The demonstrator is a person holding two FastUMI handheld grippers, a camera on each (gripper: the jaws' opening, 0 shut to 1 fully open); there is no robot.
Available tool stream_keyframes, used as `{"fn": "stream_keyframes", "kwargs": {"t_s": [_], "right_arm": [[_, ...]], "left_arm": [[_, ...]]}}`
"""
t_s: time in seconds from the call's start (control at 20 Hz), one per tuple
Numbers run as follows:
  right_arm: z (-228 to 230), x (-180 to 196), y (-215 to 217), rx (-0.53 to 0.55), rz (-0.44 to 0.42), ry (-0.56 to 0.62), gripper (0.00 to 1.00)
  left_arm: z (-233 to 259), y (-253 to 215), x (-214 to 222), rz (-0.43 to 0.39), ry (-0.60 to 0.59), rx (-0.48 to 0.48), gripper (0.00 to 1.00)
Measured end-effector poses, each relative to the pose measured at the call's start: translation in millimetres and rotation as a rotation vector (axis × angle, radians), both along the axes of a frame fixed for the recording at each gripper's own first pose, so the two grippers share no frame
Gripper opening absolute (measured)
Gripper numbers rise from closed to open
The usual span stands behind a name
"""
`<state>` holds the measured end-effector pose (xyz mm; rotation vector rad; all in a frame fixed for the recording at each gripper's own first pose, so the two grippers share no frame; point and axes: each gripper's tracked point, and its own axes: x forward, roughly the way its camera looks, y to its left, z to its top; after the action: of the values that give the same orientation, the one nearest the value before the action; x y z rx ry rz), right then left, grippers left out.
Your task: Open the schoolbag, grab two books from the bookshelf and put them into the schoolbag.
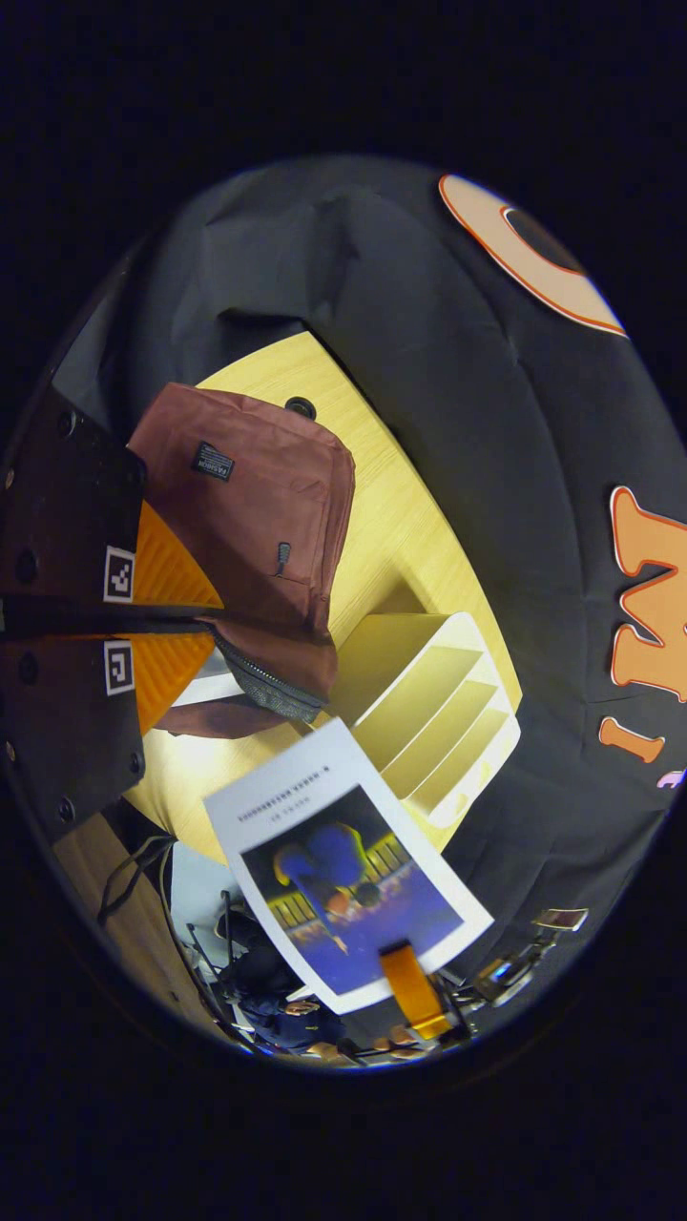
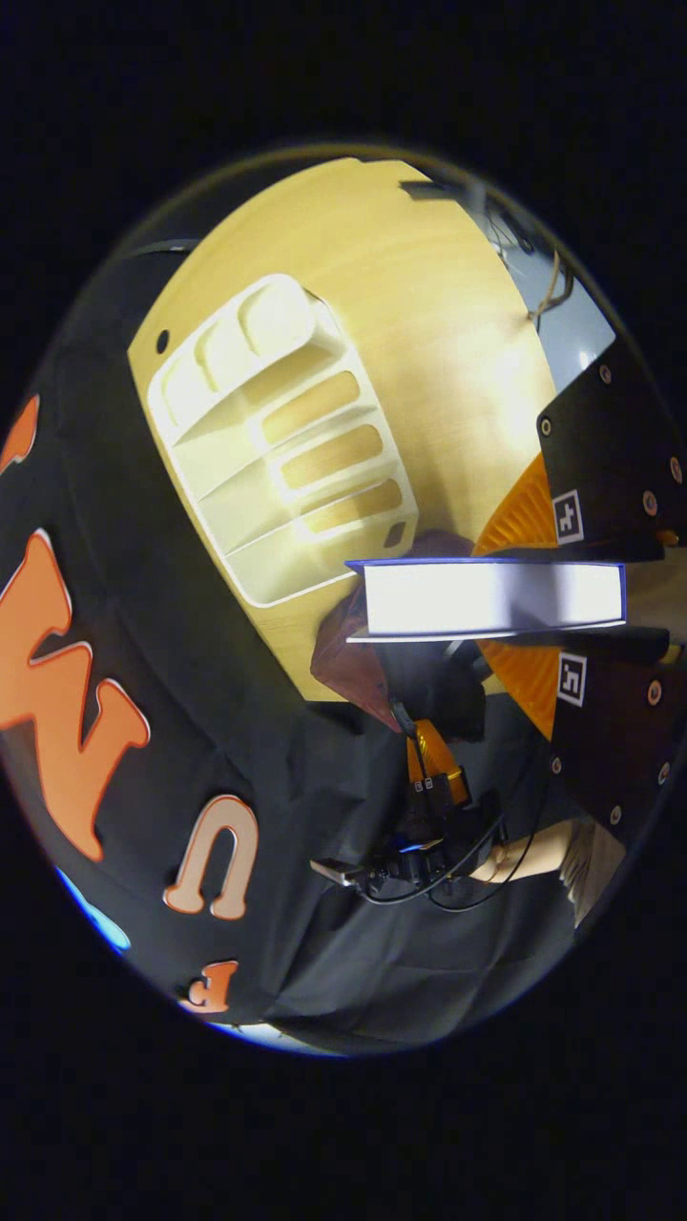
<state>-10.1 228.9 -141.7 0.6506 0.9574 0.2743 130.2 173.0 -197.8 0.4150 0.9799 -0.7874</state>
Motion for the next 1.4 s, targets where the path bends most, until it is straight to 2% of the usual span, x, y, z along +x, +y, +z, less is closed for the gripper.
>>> {"fn": "stream_keyframes", "kwargs": {"t_s": [0.1,0.25,0.7,0.9,1.25,1.4], "right_arm": [[-30,2,12,0.09,-0.034,0.017,0.27],[-70,11,26,0.169,-0.102,0.042,0.27],[-124,69,103,0.409,-0.207,-0.015,0.27],[-141,87,146,0.366,-0.165,-0.068,0.27],[-148,125,189,0.383,-0.215,-0.096,0.27],[-152,131,203,0.362,-0.21,-0.082,0.28]], "left_arm": [[1,-2,-2,0.0,0.003,-0.007,0.01],[6,-1,-5,-0.011,-0.006,0.004,0.01],[22,-10,-20,-0.052,-0.012,0.007,0.0],[30,-14,-22,-0.079,-0.028,0.022,0.0],[41,-18,-26,-0.118,-0.058,0.037,0.0],[42,-16,-25,-0.129,-0.064,0.04,0.0]]}}
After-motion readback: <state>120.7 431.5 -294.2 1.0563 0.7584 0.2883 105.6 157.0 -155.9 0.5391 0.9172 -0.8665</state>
